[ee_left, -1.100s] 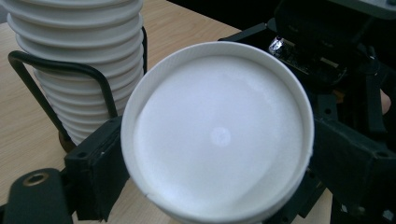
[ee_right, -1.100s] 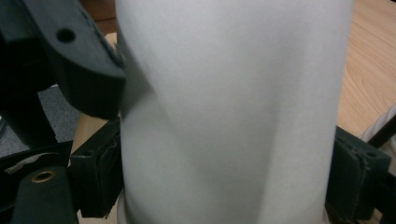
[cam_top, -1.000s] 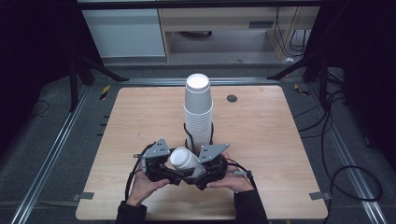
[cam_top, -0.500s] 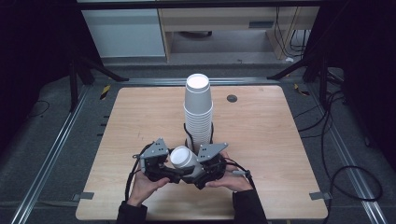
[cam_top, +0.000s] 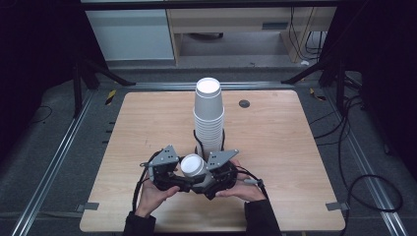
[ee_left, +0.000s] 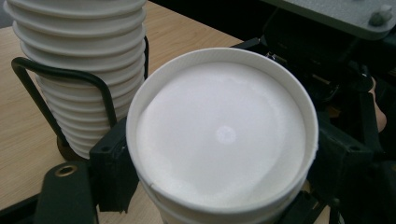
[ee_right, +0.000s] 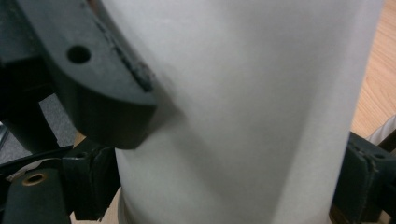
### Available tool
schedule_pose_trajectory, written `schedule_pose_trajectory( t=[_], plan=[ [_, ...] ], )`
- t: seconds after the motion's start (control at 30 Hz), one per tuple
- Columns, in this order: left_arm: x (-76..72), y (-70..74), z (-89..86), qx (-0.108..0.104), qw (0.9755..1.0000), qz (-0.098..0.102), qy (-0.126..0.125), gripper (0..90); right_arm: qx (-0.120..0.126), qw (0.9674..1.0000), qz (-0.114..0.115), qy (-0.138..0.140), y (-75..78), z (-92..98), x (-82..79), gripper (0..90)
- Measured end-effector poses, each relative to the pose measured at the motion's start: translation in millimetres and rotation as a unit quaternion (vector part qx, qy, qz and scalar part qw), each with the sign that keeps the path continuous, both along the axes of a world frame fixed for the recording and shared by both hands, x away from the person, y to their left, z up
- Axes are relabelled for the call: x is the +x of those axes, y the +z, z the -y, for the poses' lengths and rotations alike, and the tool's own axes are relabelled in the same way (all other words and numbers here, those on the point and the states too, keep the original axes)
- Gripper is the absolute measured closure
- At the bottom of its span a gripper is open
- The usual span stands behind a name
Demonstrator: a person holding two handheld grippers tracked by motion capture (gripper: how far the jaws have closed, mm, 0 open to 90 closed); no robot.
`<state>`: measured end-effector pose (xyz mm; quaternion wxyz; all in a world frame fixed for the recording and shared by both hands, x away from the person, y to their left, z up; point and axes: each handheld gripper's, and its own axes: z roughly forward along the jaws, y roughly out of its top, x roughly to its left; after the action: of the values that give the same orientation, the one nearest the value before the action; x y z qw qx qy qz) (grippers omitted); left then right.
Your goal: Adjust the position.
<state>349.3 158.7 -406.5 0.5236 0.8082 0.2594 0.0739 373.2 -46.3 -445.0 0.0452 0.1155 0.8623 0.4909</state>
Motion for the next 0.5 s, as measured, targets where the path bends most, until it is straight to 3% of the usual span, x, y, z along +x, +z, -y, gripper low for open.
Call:
schedule_pose_trajectory(
  t=[0.5],
  plan=[
    [-0.3,3.8,-6.5,-0.008,0.9998,0.015,0.013,21.4,0.007,0.9998,0.002,-0.021,4.2,5.0,0.2,5.9]
  ],
)
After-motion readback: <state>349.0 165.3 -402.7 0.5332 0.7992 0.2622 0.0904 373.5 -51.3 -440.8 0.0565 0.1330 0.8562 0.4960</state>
